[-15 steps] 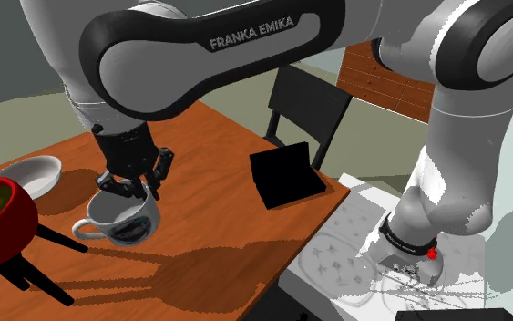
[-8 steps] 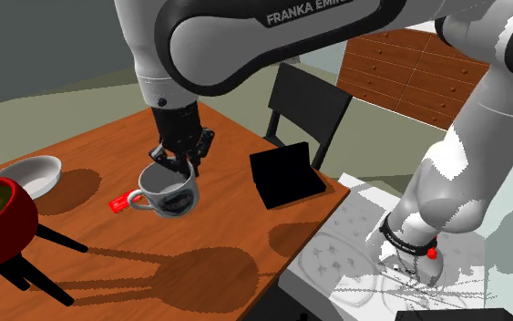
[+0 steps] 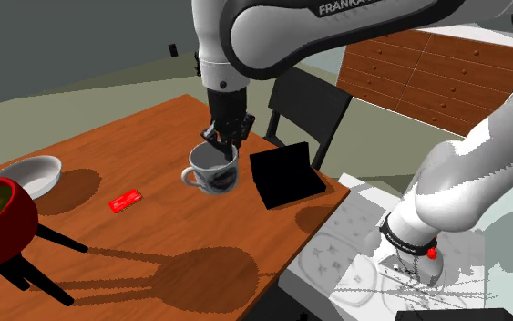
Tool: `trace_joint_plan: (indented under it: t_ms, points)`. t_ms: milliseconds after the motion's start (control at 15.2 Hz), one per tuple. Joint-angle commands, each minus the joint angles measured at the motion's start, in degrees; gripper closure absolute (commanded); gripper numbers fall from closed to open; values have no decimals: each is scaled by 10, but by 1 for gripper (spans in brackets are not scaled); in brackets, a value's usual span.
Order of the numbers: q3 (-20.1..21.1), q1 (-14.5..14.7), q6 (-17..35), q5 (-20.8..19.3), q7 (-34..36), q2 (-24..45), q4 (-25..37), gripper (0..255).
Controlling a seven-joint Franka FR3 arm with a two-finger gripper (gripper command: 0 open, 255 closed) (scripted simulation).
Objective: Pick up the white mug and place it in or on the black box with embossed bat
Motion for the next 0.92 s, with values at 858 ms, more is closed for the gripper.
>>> trace_joint_plan:
  t_ms: [858]
  points:
    - [-163,-54,-44,-14,-217,-190,-168,255]
